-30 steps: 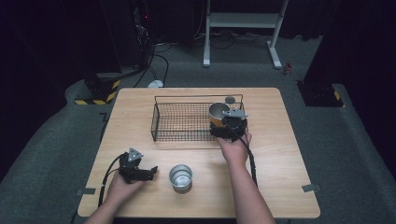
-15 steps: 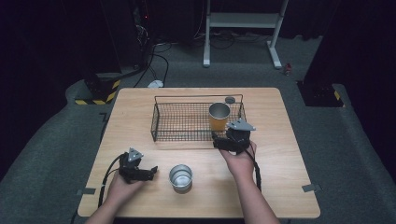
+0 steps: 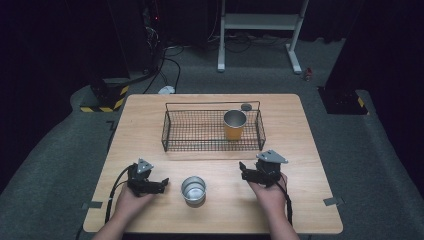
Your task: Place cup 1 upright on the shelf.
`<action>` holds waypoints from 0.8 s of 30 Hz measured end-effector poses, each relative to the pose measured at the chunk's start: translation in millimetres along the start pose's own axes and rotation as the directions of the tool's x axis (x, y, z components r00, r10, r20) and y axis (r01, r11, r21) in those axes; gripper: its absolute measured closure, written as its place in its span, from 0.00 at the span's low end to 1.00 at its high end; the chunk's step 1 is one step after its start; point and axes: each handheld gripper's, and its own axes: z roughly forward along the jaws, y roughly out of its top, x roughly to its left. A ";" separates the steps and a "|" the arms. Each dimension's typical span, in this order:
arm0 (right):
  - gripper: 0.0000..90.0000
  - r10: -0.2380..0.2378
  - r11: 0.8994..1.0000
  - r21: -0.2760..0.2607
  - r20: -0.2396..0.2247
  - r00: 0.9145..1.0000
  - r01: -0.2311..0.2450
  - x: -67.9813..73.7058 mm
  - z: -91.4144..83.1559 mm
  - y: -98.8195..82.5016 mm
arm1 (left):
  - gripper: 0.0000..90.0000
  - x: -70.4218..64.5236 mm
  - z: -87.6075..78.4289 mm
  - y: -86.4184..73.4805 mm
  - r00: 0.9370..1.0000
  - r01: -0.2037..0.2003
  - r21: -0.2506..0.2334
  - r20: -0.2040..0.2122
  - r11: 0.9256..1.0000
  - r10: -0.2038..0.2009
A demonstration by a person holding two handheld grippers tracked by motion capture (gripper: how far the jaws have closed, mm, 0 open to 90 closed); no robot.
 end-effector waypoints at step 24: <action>0.12 -0.002 0.983 0.185 0.057 0.998 -0.009 -10.0 0.4 -46.0 | 0.01 -2.9 -2.4 -2.0 0.999 0.028 0.001 -0.027 1.000 -0.028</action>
